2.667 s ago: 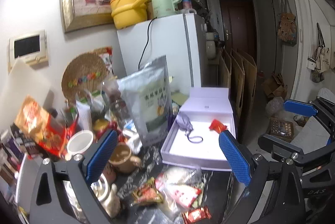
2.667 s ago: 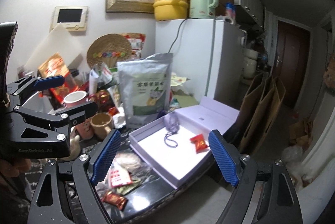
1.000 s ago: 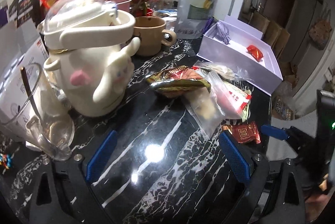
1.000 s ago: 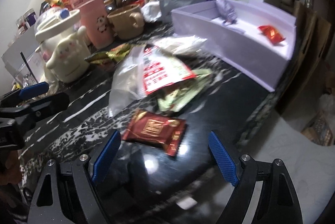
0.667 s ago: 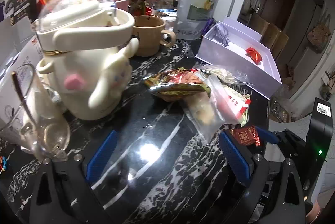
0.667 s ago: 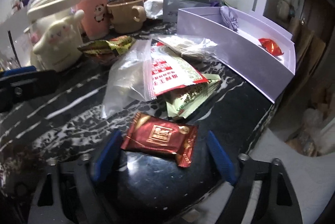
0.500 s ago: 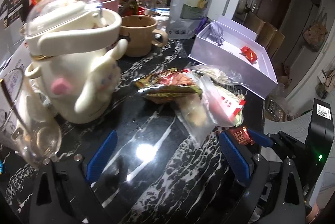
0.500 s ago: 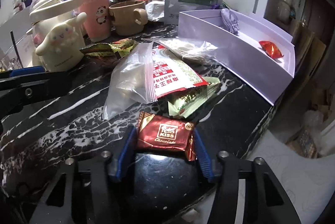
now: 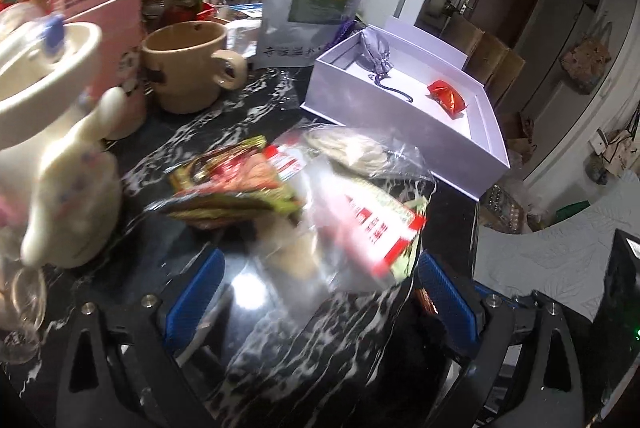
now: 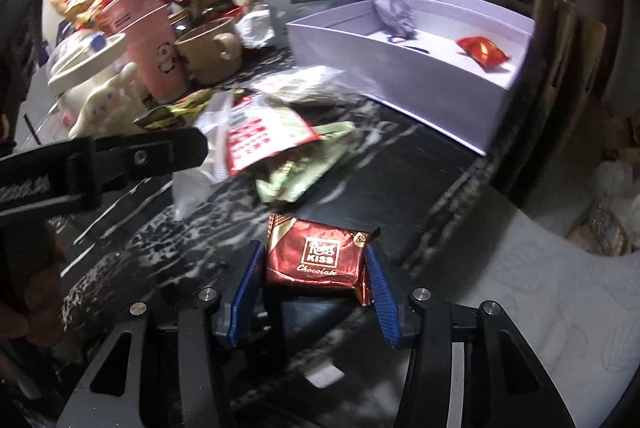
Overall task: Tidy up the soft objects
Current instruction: 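Grasp the clear zip bag with the left tool while the right tool holds the chocolate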
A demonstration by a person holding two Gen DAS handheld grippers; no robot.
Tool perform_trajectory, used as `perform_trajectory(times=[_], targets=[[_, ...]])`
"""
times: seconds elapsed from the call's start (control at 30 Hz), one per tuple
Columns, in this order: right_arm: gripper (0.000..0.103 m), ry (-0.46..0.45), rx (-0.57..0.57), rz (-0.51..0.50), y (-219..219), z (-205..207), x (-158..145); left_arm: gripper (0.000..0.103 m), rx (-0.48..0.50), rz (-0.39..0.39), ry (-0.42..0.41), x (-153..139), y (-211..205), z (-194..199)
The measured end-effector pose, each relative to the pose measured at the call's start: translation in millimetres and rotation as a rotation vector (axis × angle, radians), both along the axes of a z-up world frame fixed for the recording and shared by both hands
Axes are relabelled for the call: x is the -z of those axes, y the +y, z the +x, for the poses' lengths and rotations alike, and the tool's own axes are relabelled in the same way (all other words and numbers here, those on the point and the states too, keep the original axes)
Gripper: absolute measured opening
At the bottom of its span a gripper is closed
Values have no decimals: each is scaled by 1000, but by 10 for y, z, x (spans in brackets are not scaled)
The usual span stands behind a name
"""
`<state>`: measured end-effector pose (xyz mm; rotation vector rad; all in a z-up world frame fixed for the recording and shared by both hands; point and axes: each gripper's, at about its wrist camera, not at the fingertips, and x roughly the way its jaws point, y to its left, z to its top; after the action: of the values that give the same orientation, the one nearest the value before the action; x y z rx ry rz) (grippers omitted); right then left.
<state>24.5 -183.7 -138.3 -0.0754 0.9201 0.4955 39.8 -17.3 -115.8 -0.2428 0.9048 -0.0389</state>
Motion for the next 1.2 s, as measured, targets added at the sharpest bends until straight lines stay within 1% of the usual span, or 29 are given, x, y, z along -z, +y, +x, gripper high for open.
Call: perform_trajectory(times=[0.1,0.17,0.2,0.27,0.33,0.37,0.4,0.43,0.63,0.73,0.93,1.0,1.13,1.17,1.2], targets=[[51,5,15,6,-79,32,-5,99,-17,38,13,39,-25,84],[51,5,22,7,-115,49,-5,99,-34,36,32,82,7,130],[51,5,23,12,-124,62,-10,97,-50,38,44,111,36,142],[51,6,20,19,-134,84,-19,90,-73,45,73,179,84,179],[51,1,14,22,-128,90,-30,79,-72,0,106,267,141,191],[51,3,10,23,-124,82,-33,79,-74,-10,104,277,157,173],[51,3,5,26,-118,82,-39,72,-74,3,97,268,154,151],[51,1,3,27,-113,77,-46,68,-71,13,101,266,148,141],[51,-23,-2,37,-110,11,-81,51,-51,-34,100,267,184,14],[51,-27,-6,43,-111,-24,-87,51,-49,-45,106,253,203,-120],[51,-20,-28,58,-85,-94,-69,51,-56,-20,123,232,176,-418],[51,-22,-42,73,-70,-112,-59,51,-54,-4,129,210,165,-502],[51,-24,-64,66,-26,-161,-48,51,-64,97,151,207,154,-636],[51,-25,-68,65,-16,-171,-48,52,-68,95,157,224,176,-636],[51,-24,-73,66,-2,-181,-45,56,-67,78,163,245,204,-630]])
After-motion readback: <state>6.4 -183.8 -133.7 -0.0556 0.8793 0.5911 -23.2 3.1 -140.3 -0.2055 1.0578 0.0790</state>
